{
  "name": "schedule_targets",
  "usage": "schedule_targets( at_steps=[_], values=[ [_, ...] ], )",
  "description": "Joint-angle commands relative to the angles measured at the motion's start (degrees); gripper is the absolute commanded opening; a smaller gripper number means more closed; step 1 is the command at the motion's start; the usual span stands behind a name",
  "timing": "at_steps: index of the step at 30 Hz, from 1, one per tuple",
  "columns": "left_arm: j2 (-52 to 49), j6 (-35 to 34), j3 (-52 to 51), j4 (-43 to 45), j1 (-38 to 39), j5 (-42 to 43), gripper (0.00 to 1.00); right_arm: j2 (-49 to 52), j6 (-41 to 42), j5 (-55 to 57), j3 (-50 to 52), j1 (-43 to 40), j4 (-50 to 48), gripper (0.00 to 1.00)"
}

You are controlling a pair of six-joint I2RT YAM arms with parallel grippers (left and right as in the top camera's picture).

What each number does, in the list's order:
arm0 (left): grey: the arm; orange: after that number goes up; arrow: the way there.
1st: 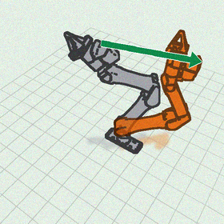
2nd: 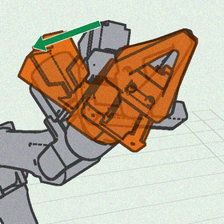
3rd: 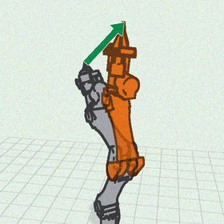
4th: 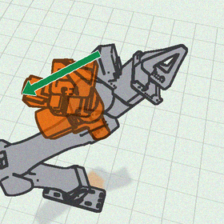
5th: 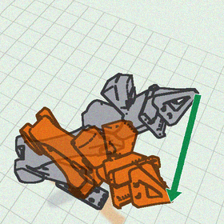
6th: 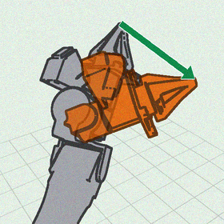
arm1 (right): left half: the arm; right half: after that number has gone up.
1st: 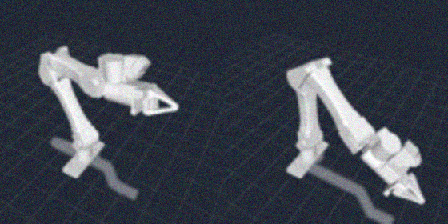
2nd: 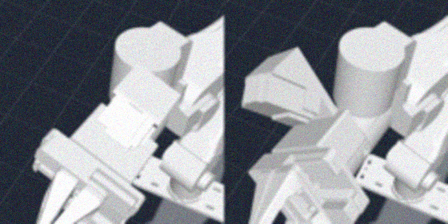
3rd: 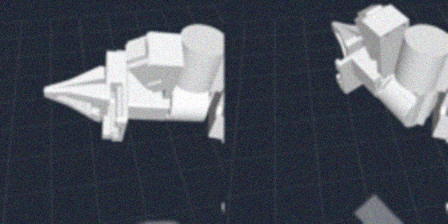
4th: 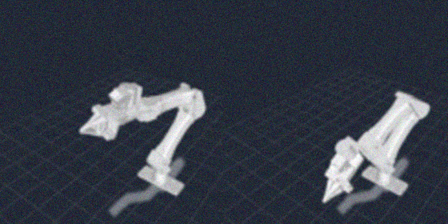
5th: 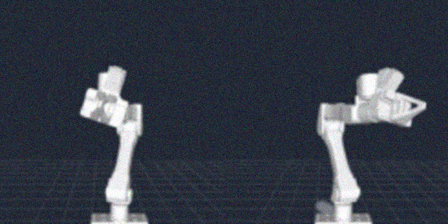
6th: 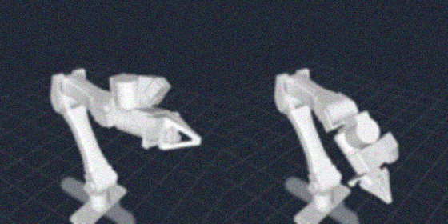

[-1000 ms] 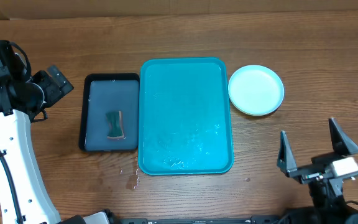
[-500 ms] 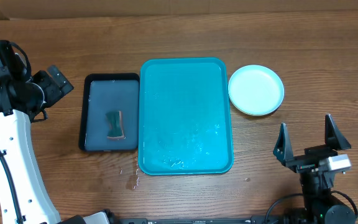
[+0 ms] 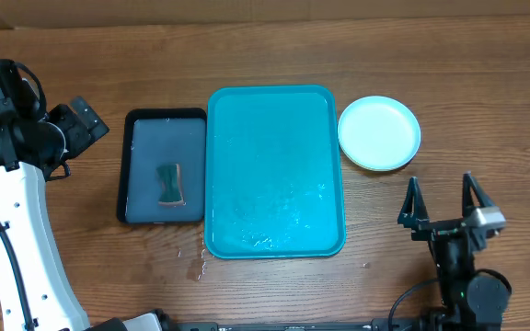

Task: Clean dirty plates on tray and stack at the side

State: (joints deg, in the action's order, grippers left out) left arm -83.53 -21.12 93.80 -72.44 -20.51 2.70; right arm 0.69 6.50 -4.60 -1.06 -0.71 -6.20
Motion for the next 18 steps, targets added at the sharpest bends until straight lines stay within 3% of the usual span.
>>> schedule_targets(
  at_steps=[1,3,18],
  values=[
    [0.28,-1.2,0.83,0.04,-0.09,-0.33,1.0,-0.52,1.07,0.5,0.63,0.0,5.51,1.0],
    [0.28,-1.2,0.83,0.04,-0.09,-0.33,1.0,-0.52,1.09,0.5,0.63,0.0,10.99,1.0],
    [0.28,-1.18,0.83,0.04,-0.09,-0.33,1.0,-0.52,-11.91,-1.86,0.63,1.44,10.56,1.0]
  ],
)
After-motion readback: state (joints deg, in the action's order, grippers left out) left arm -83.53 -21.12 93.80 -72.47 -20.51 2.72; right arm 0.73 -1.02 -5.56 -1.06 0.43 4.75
